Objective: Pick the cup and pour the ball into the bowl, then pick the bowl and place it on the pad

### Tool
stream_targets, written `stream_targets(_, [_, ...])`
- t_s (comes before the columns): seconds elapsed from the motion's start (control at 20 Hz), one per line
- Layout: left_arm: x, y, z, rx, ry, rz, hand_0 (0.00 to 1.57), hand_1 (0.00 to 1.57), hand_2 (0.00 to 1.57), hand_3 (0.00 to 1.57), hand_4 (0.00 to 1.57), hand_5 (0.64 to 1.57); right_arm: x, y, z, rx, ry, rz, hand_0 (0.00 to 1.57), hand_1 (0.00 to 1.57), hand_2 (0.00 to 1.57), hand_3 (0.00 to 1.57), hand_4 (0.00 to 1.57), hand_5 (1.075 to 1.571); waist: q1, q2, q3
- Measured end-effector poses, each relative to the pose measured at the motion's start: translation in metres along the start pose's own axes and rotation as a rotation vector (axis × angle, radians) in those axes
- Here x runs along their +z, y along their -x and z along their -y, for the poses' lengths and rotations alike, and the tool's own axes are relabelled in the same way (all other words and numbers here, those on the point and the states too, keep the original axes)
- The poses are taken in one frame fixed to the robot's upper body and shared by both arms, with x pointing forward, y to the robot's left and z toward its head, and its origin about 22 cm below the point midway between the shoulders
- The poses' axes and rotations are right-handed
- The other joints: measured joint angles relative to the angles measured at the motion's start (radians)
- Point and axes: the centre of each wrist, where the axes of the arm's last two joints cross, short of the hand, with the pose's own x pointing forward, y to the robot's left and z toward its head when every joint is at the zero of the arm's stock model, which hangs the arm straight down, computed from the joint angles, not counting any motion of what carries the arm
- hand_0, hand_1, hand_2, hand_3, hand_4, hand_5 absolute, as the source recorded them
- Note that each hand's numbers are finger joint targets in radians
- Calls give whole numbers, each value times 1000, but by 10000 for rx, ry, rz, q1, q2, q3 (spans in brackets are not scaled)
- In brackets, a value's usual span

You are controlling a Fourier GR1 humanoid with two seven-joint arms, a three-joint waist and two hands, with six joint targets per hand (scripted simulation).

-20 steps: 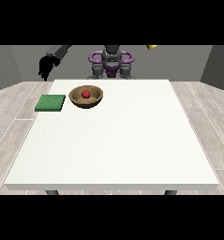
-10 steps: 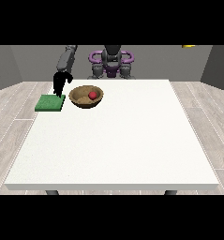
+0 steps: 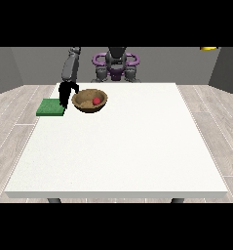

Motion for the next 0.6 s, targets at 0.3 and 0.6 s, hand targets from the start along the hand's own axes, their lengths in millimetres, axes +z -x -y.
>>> stream_targets(0.3, [10,-12,-13,-28,-108,300,0,0,0,0,1014,1534,-6,13,-11,27,-99,297,0,0,0,0,479,1549,2,305,-91])
stream_targets(0.6, [12,-34,-22,-95,-106,739,0,0,0,0,1020,1538,-9,12,-14,-32,-202,785,0,0,0,0,430,1546,46,592,-213])
